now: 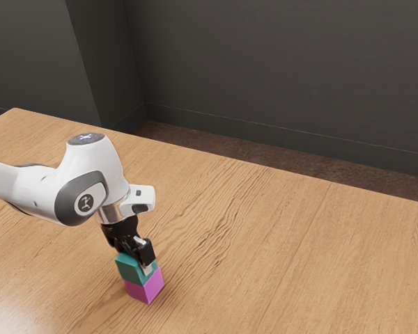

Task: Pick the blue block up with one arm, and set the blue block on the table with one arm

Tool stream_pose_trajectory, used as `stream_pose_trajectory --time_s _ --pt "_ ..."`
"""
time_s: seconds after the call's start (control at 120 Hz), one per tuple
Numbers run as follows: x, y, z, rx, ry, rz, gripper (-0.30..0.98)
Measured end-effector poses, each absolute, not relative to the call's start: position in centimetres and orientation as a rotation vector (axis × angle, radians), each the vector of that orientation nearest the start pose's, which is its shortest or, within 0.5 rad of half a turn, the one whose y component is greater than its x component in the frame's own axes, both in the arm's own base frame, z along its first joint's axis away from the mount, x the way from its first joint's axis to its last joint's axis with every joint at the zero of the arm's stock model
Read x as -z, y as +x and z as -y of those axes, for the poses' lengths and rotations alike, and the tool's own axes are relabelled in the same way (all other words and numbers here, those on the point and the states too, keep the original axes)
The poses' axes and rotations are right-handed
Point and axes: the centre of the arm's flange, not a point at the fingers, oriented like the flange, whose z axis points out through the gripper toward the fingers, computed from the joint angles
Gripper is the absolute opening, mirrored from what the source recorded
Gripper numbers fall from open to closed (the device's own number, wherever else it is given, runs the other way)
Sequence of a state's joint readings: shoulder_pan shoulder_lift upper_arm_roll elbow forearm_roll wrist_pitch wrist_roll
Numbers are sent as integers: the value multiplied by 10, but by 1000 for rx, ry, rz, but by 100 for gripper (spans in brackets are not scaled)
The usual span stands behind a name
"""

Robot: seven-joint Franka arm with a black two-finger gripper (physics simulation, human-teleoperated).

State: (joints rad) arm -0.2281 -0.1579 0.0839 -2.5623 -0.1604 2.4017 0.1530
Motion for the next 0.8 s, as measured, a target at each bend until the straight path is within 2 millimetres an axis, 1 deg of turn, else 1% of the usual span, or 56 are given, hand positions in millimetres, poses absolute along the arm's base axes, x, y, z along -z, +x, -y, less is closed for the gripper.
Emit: stream_pose_trajectory --time_s 0.075,0.217,0.267,0.35,0.417,0.467,0.508,0.558,0.6,0.65,0.717,0.8 --pt "-325 434 68 4 -3248 -305 44" --pt "-336 433 79 35 -3243 -353 40" --pt "-341 441 90 53 -3235 -387 39" --pt "-348 475 110 70 -3225 -437 39" --pt "-342 511 125 66 -3220 -470 38" --pt "-331 540 136 50 -3218 -488 38" --pt "-317 563 142 29 -3218 -494 39" --pt "-301 583 146 7 -3218 -500 38" --pt "-290 593 148 -12 -3219 -503 38" --pt "-283 598 150 -31 -3219 -508 38" --pt "-279 600 150 -43 -3218 -515 38" --pt "-277 600 150 -54 -3220 -523 47"
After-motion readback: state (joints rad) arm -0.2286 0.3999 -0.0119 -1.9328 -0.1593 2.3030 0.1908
